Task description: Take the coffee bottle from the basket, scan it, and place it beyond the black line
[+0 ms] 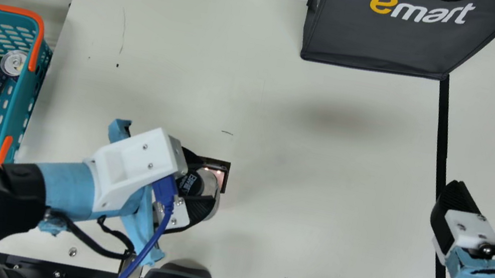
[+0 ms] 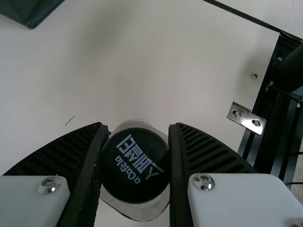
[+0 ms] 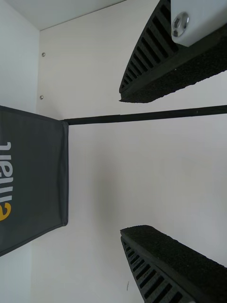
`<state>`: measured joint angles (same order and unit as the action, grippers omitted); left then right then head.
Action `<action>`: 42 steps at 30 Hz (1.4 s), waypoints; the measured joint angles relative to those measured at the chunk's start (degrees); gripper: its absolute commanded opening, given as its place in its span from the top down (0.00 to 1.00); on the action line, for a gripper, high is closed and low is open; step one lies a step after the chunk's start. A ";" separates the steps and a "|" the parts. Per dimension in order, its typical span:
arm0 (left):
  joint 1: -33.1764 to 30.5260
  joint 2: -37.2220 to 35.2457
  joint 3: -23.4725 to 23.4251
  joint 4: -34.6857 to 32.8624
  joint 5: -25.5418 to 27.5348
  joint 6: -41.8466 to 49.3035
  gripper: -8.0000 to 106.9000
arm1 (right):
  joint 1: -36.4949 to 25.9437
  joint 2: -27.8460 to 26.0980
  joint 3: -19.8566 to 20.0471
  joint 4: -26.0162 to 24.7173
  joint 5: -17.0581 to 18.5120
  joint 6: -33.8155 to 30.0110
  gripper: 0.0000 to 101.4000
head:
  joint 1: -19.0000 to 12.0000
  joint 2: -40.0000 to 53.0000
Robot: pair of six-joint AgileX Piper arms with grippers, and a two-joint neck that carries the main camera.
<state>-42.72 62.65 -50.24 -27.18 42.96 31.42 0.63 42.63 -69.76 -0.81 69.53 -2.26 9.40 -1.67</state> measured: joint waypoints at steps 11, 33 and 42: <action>-0.88 2.79 1.79 -0.35 -3.66 0.03 0.84 | 0.00 0.00 0.00 0.00 0.01 0.00 0.10 | 0.00 0.00; 0.60 15.40 -6.76 -2.52 -7.77 5.05 0.84 | 0.00 0.00 0.00 0.00 0.01 0.00 0.10 | 0.00 0.00; 0.48 21.82 -13.04 -3.35 -8.61 6.06 0.84 | 0.00 0.00 0.00 0.00 0.01 0.00 0.10 | 0.00 0.00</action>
<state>-42.24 84.47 -63.29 -30.53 34.35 37.48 0.63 42.63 -69.76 -0.81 69.54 -2.26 9.40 -1.67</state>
